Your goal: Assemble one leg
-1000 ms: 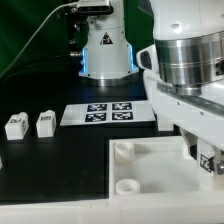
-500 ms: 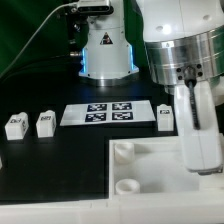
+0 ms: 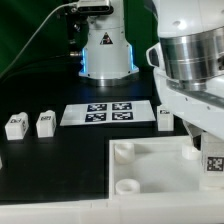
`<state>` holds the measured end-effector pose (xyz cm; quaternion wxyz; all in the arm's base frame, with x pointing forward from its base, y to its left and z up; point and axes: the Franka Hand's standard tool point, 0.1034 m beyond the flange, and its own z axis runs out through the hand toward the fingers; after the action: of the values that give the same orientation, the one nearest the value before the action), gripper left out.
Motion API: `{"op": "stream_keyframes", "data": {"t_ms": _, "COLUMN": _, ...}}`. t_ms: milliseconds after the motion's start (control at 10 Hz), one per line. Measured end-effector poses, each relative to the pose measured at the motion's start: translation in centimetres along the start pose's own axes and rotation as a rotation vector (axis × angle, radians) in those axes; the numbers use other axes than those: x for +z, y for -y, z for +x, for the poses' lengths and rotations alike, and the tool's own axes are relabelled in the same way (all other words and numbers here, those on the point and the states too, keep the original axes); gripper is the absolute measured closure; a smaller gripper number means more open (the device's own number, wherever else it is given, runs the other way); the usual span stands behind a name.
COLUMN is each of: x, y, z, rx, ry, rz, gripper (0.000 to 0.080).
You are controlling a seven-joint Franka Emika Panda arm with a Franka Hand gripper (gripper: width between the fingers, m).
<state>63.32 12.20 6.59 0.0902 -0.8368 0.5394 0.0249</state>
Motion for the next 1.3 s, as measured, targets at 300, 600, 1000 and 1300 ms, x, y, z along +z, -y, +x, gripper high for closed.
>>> {"op": "stream_keyframes", "data": {"t_ms": 300, "x": 0.0, "y": -0.2, "z": 0.4, "rx": -0.380, "ry": -0.016, "rz": -0.016, "gripper": 0.0150}}
{"op": "stream_keyframes", "data": {"t_ms": 600, "x": -0.1, "y": -0.5, "z": 1.3, "rx": -0.872, "ry": -0.029, "rz": -0.037, "gripper": 0.0150}}
{"op": "stream_keyframes", "data": {"t_ms": 1000, "x": 0.1, "y": -0.5, "z": 1.1, "rx": -0.605, "ry": -0.028, "rz": -0.030, "gripper": 0.0513}}
{"op": "stream_keyframes", "data": {"t_ms": 1300, "x": 0.2, "y": -0.5, "z": 1.1, "rx": -0.323, "ry": -0.026, "rz": -0.023, "gripper": 0.0509}}
